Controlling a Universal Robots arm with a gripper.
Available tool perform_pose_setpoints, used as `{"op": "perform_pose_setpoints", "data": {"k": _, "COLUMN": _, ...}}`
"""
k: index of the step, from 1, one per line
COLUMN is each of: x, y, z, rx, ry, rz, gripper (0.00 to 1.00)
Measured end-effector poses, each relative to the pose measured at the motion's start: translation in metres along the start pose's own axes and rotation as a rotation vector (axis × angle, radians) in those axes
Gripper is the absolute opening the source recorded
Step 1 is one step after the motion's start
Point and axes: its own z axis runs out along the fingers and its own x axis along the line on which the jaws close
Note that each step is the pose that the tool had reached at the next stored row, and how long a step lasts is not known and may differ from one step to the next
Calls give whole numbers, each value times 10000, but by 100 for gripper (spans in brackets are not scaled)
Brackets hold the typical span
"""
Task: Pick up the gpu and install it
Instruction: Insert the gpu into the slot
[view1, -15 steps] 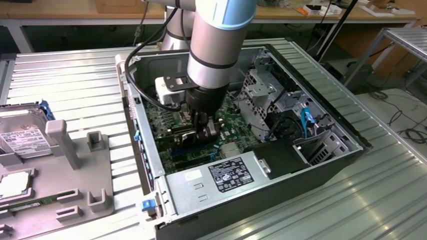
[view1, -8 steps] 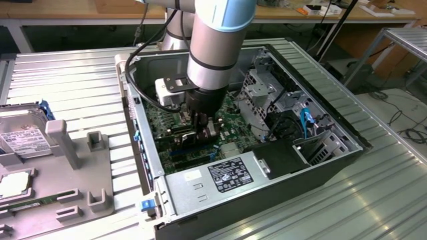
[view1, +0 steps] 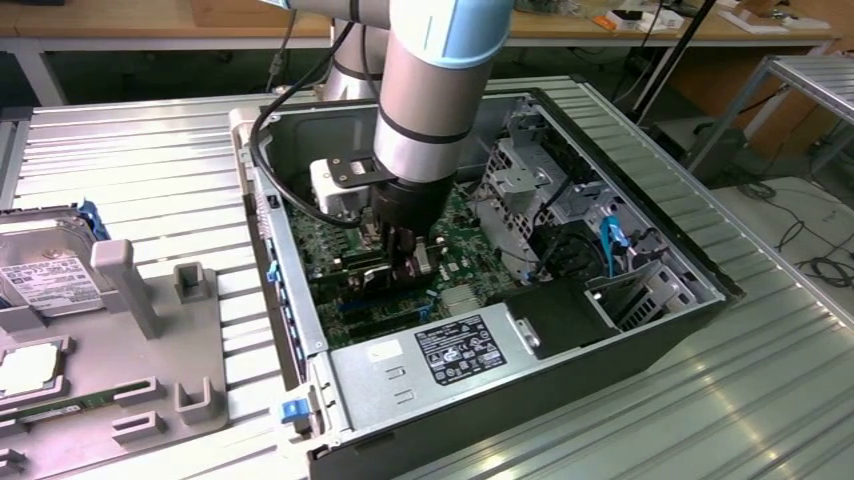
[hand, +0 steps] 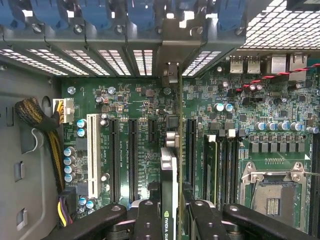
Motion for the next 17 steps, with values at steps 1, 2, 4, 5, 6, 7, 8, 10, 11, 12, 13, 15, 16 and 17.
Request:
{"op": "perform_pose_setpoints", "data": {"k": 1, "x": 0, "y": 0, "z": 0, "rx": 1, "ry": 0, "rz": 0, "gripper": 27}}
{"op": "perform_pose_setpoints", "data": {"k": 2, "x": 0, "y": 0, "z": 0, "rx": 0, "ry": 0, "rz": 0, "gripper": 27}}
{"op": "perform_pose_setpoints", "data": {"k": 4, "x": -1, "y": 1, "z": 5, "rx": 2, "ry": -13, "rz": 2, "gripper": 28}}
{"op": "perform_pose_setpoints", "data": {"k": 5, "x": -1, "y": 0, "z": 2, "rx": 2, "ry": -4, "rz": 1, "gripper": 28}}
{"op": "perform_pose_setpoints", "data": {"k": 6, "x": 0, "y": 0, "z": 0, "rx": 0, "ry": 1, "rz": 0, "gripper": 34}}
{"op": "perform_pose_setpoints", "data": {"k": 7, "x": -1, "y": 1, "z": -57, "rx": -7, "ry": 3, "rz": 13, "gripper": 34}}
{"op": "perform_pose_setpoints", "data": {"k": 8, "x": -3, "y": 2, "z": -118, "rx": -9, "ry": -1, "rz": 38, "gripper": 34}}
{"op": "perform_pose_setpoints", "data": {"k": 10, "x": -8, "y": 7, "z": -219, "rx": -6, "ry": -3, "rz": 82, "gripper": 34}}
{"op": "perform_pose_setpoints", "data": {"k": 11, "x": -10, "y": 9, "z": -294, "rx": -6, "ry": -3, "rz": 110, "gripper": 34}}
{"op": "perform_pose_setpoints", "data": {"k": 12, "x": -12, "y": 11, "z": -356, "rx": -10, "ry": -23, "rz": 124, "gripper": 34}}
{"op": "perform_pose_setpoints", "data": {"k": 13, "x": -13, "y": 10, "z": -356, "rx": -8, "ry": -30, "rz": 124, "gripper": 34}}
{"op": "perform_pose_setpoints", "data": {"k": 15, "x": -12, "y": 10, "z": -357, "rx": -11, "ry": -32, "rz": 123, "gripper": 34}}
{"op": "perform_pose_setpoints", "data": {"k": 16, "x": -12, "y": 10, "z": -357, "rx": -12, "ry": -32, "rz": 123, "gripper": 34}}
{"op": "perform_pose_setpoints", "data": {"k": 17, "x": -12, "y": 10, "z": -357, "rx": -14, "ry": -34, "rz": 123, "gripper": 34}}
